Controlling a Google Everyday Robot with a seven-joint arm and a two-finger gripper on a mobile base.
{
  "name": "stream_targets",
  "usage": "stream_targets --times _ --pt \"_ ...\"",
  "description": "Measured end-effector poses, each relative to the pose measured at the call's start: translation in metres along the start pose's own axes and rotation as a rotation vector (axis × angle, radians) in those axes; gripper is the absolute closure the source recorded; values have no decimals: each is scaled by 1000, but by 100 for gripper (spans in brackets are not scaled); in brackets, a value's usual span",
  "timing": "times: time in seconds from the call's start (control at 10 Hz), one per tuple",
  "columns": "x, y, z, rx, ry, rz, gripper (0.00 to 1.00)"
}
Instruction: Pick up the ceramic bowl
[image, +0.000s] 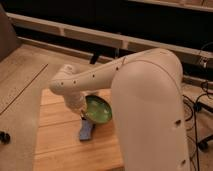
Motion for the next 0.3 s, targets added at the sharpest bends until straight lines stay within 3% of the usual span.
stream_targets --times 0.2,0.3 --pt "5 10 -29 -9 -34 -15 100" --pt "9 17 -39 -34 -41 -14 100"
